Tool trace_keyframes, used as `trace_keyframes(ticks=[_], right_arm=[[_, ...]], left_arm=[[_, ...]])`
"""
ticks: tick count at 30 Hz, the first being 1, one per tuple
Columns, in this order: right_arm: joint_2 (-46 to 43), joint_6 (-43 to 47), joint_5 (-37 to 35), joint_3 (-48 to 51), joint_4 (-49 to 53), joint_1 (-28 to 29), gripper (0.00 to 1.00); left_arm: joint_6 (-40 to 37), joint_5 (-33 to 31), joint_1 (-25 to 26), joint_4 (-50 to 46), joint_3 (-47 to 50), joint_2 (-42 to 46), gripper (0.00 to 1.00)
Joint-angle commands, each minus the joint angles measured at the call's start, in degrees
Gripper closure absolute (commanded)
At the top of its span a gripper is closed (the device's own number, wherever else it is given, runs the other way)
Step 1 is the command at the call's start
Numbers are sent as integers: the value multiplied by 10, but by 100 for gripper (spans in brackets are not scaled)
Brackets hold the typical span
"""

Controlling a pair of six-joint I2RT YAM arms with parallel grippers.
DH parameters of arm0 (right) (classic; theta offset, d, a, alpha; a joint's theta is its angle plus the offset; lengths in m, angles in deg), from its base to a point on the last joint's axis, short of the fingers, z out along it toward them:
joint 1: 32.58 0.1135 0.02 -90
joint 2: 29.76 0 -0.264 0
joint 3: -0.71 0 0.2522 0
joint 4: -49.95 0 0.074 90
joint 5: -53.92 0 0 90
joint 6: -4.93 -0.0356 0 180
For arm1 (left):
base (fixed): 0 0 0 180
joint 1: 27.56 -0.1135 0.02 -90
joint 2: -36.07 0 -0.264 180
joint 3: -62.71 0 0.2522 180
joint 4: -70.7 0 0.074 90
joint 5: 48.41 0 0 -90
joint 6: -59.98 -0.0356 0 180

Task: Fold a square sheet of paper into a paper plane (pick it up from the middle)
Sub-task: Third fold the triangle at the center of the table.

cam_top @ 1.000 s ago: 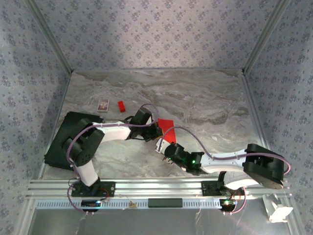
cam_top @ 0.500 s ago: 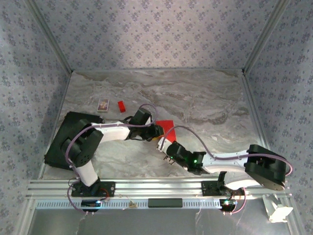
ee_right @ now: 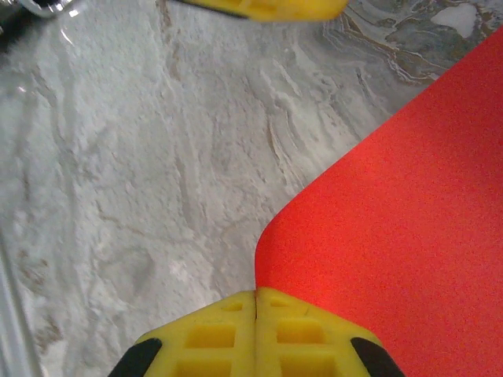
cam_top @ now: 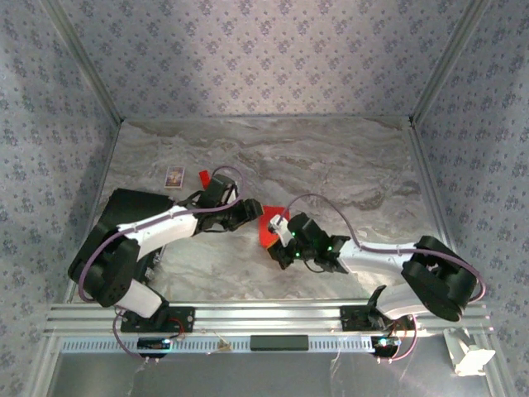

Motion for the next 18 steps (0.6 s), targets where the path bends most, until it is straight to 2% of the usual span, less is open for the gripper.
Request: trace_keyframes(ticks=[1, 11, 18], right_arm=[[20, -61, 85, -18, 12, -17, 100], [55, -105, 147, -20, -9, -54, 100], [61, -113, 188, -14, -18, -62, 100]], left_arm=[[-31, 9, -5, -30, -26, -9, 44], [-65, 53, -8, -34, -103, -96, 73], [-77, 92, -6, -26, -154, -172, 80]])
